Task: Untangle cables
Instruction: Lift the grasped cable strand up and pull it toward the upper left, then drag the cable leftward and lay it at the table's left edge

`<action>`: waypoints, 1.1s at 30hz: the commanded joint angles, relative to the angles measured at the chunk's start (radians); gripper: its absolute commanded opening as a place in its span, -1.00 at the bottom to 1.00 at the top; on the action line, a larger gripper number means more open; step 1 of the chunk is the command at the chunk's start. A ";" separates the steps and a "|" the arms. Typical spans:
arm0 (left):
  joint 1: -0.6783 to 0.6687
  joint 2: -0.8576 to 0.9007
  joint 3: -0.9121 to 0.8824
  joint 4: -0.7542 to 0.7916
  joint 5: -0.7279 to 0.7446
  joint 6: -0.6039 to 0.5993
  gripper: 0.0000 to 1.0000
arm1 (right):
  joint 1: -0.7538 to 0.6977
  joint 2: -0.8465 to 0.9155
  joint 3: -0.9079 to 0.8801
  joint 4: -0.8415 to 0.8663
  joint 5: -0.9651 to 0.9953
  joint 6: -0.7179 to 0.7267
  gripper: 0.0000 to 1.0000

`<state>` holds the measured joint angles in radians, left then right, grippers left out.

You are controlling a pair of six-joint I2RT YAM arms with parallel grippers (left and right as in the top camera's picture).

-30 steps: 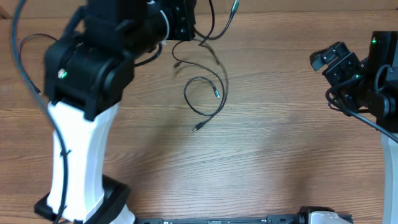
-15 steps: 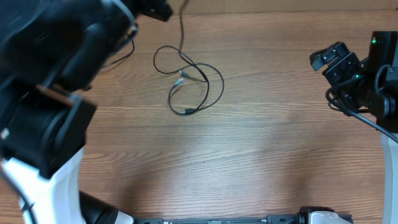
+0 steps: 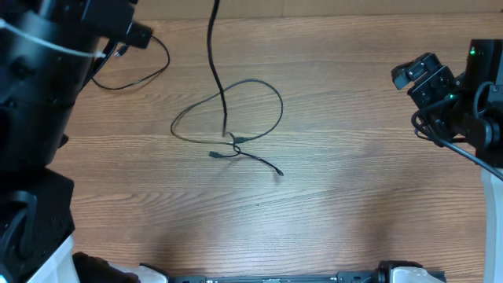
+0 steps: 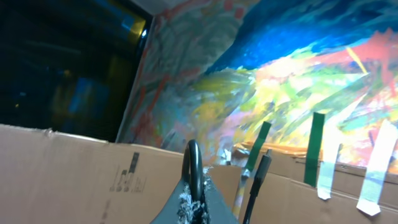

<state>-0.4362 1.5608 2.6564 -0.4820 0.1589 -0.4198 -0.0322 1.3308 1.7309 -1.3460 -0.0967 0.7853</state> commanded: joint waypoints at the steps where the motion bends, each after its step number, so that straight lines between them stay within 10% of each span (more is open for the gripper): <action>1: 0.005 0.003 0.003 -0.026 -0.097 0.048 -0.92 | -0.003 -0.004 0.003 0.005 0.010 -0.005 1.00; 15: 0.073 0.035 0.003 -0.303 -1.183 0.270 -0.91 | -0.003 -0.004 0.003 0.005 0.010 -0.005 1.00; 33: 0.594 0.196 -0.091 -0.955 -0.866 -0.238 -0.91 | -0.003 -0.004 0.003 0.005 0.010 -0.005 1.00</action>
<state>0.0898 1.6939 2.5820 -1.3933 -0.8448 -0.5167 -0.0322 1.3308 1.7309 -1.3464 -0.0967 0.7849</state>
